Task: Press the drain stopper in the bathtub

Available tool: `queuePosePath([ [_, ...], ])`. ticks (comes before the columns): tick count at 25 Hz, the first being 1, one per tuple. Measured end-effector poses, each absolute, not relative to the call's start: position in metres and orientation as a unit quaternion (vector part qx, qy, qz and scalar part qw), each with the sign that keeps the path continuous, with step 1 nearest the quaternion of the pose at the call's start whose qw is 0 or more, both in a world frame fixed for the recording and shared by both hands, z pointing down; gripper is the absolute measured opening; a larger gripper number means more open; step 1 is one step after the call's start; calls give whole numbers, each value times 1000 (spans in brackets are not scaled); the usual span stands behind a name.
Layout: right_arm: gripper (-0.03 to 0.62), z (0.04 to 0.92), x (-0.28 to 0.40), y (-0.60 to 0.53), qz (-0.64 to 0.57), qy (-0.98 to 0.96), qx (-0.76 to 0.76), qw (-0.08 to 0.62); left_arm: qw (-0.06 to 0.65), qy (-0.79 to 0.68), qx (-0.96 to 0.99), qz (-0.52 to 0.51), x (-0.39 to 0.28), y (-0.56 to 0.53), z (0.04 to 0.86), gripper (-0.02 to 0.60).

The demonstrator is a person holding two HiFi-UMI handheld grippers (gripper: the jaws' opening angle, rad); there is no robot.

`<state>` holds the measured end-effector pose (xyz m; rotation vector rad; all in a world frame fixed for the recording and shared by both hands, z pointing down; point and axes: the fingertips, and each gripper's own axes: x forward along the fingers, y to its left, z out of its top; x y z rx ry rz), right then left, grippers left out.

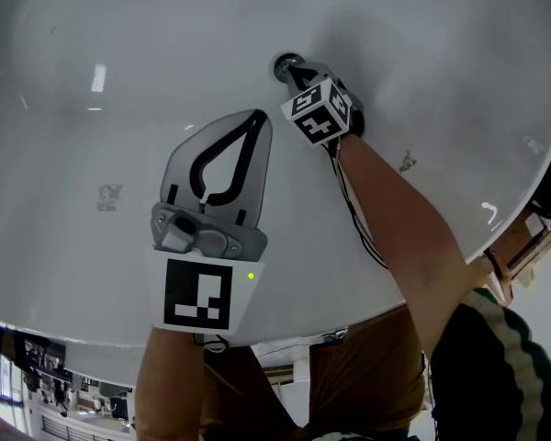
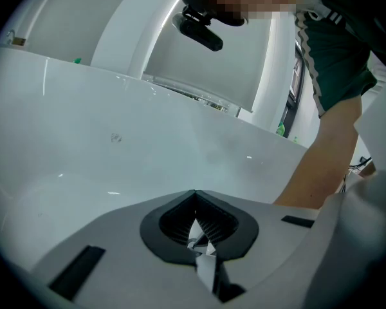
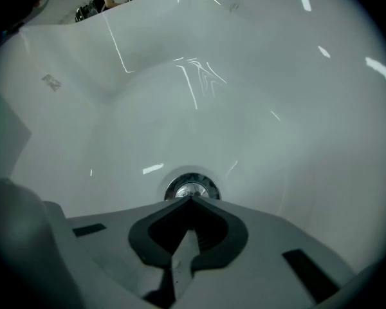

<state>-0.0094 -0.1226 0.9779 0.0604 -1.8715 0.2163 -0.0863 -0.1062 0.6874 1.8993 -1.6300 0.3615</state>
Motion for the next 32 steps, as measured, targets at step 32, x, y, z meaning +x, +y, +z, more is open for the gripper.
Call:
queuePosePath([
  [32, 14, 968, -9, -122, 118, -802, 60, 583, 305, -614, 713, 147, -86, -109, 707, 9],
])
